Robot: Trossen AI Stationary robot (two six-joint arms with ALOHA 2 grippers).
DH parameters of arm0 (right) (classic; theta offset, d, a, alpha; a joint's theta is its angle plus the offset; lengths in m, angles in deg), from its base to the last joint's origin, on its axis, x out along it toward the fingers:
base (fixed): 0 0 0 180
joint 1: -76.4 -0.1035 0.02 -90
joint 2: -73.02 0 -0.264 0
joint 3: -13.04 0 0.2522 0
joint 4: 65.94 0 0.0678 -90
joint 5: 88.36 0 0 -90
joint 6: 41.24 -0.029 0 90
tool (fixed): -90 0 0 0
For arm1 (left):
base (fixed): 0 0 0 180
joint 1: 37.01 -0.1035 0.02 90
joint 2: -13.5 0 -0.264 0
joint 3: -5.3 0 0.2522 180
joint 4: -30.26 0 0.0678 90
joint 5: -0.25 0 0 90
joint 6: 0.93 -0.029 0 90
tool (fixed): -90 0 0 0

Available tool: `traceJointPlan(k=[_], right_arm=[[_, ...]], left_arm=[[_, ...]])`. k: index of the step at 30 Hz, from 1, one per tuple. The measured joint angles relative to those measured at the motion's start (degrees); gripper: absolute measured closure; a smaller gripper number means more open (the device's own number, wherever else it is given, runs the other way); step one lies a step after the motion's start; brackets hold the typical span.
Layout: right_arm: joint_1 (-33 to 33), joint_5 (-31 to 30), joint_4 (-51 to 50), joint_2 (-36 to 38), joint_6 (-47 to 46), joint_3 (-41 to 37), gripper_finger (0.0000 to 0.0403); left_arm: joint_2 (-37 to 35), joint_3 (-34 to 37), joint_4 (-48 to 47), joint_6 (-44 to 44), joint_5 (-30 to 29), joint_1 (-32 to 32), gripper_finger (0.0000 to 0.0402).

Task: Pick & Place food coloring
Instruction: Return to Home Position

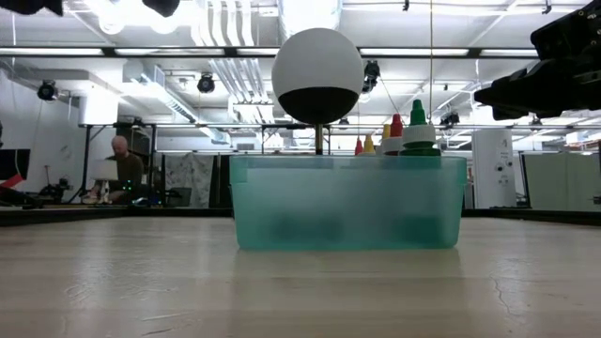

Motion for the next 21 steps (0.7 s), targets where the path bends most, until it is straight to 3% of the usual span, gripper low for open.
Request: traceJointPlan(k=[8,21], right_arm=[[0.0,0.0,0.0,0.0,0.0,0.0,0.0394],[0.0,0.0,0.0,0.0,0.0,0.0,0.0394]], left_arm=[[-8.8,9.5,5.6,-5.1,0.0,0.0,0.0401],[-24.0,19.3,0.5,-7.0,-5.0,0.2,0.0401]])
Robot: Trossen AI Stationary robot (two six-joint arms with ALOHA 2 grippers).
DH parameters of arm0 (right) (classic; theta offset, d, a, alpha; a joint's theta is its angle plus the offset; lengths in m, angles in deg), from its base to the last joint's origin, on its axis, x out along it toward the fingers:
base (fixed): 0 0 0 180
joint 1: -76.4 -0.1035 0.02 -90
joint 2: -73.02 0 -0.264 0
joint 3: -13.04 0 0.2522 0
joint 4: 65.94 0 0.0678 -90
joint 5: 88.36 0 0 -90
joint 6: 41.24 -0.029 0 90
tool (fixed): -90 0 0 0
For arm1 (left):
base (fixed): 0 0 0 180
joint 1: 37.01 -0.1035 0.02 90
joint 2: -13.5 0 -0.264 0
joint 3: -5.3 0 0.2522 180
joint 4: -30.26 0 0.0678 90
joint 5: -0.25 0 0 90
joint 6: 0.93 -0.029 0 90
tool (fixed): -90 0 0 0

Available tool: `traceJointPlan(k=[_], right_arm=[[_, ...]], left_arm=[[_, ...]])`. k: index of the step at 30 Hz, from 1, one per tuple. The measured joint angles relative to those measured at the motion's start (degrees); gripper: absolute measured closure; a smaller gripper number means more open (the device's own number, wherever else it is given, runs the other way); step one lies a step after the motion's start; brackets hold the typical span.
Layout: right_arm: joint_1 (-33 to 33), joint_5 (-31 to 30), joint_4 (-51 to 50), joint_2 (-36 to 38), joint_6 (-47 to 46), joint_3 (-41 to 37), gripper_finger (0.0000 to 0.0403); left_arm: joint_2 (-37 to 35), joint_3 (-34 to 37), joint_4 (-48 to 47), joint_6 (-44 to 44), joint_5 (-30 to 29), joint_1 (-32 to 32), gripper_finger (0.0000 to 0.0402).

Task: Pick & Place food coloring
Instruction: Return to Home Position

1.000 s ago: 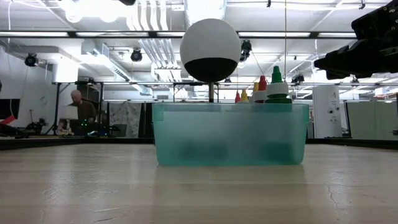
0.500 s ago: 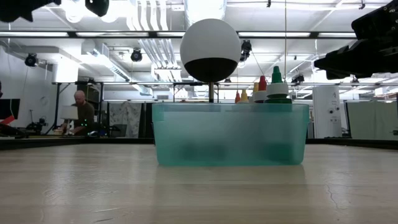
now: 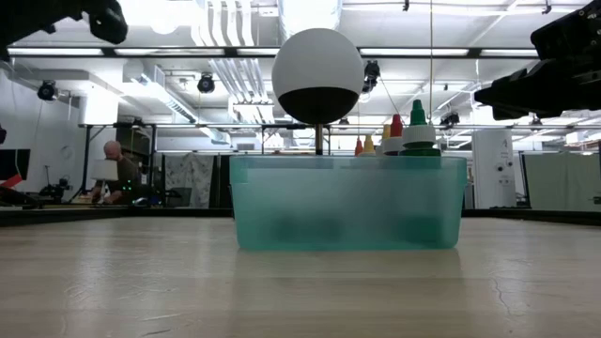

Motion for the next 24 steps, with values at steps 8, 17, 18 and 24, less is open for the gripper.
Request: traceJointPlan(k=[8,17,18,24], right_arm=[[0.0,0.0,0.0,0.0,0.0,0.0,0.0394],[0.0,0.0,0.0,0.0,0.0,0.0,0.0394],[0.0,0.0,0.0,0.0,0.1,0.0,0.0394],[0.0,0.0,0.0,0.0,0.0,0.0,0.0394]], left_arm=[[-4.2,2.0,-4.6,0.0,3.0,0.1,0.0401],[-7.3,2.4,-11.6,1.3,6.3,0.2,0.0401],[-7.5,2.4,-12.5,1.3,6.3,0.2,0.0401],[-10.2,3.8,-14.9,2.2,6.3,0.2,0.0401]])
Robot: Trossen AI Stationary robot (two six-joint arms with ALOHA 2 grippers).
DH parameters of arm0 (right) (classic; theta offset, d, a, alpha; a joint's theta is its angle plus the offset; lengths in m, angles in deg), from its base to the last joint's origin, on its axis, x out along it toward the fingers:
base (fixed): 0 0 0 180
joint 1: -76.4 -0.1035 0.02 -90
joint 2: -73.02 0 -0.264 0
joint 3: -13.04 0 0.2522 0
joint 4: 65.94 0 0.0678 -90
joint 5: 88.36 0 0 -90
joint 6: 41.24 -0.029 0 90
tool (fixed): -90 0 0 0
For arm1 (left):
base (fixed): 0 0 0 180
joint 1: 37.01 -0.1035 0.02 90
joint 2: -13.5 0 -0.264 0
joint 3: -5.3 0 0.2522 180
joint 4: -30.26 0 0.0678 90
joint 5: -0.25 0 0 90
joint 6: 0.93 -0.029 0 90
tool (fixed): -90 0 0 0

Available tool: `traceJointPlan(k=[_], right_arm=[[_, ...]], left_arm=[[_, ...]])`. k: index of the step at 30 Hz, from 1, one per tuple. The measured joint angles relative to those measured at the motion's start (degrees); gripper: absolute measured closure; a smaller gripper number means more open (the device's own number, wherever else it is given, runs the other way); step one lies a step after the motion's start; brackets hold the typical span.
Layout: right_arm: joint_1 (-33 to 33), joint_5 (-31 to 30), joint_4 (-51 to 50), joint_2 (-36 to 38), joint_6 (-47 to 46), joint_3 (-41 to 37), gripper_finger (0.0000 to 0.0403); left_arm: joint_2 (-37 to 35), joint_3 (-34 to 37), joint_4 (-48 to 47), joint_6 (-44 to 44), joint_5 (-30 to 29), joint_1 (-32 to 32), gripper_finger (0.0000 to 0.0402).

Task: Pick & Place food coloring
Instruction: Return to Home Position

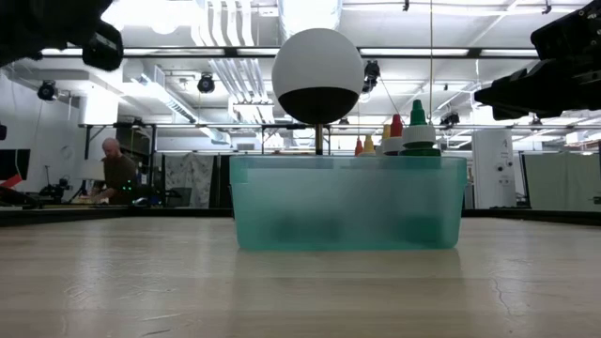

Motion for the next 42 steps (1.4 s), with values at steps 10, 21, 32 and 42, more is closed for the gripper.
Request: traceJointPlan(k=[10,21,32,42], right_arm=[[0.0,0.0,0.0,0.0,0.1,0.0,0.0394],[0.0,0.0,0.0,0.0,0.0,0.0,0.0394],[0.0,0.0,0.0,0.0,0.1,0.0,0.0394],[0.0,0.0,0.0,0.0,0.0,0.0,0.0394]], left_arm=[[-4.0,6.0,1.2,5.8,-0.9,0.1,0.0401],[-4.0,7.5,1.3,6.6,-4.8,0.4,0.0401],[-4.1,8.7,-1.7,4.6,-6.8,1.8,0.0401],[-4.1,8.8,-4.1,1.9,-7.1,1.9,0.0401]])
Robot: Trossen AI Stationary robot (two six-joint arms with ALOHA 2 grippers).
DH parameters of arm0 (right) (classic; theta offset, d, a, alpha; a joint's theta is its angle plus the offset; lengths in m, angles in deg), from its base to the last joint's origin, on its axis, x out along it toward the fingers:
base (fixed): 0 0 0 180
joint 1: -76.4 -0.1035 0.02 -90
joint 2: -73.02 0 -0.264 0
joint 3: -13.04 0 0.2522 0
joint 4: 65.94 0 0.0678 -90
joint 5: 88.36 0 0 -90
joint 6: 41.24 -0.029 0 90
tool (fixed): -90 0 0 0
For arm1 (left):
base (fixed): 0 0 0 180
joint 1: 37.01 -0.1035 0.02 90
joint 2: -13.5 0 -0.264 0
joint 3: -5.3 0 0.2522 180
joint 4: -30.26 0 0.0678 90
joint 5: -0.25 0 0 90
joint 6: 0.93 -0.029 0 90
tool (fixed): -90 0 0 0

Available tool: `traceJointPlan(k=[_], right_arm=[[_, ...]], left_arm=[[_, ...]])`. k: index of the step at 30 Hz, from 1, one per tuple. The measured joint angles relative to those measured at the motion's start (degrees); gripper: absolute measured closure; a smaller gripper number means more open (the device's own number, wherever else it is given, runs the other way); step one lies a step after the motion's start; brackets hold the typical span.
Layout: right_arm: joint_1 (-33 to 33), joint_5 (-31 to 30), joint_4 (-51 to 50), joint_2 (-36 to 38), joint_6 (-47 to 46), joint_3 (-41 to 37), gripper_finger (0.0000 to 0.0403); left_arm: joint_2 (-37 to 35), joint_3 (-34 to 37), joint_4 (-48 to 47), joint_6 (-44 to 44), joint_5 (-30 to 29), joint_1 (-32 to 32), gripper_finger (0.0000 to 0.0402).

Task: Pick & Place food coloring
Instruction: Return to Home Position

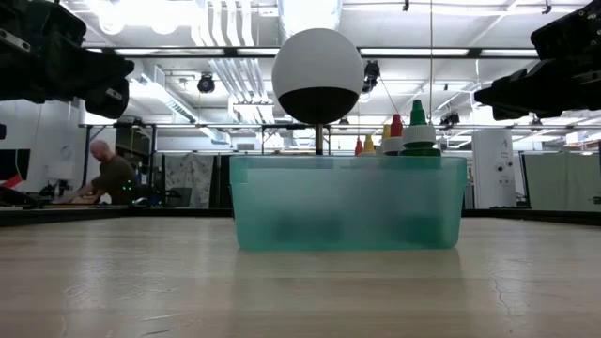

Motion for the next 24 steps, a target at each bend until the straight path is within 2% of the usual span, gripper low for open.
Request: traceJointPlan(k=[24], right_arm=[[0.0,0.0,0.0,0.0,0.1,0.0,0.0394]], left_arm=[[0.0,0.1,0.2,2.8,0.1,0.0,0.0401]])
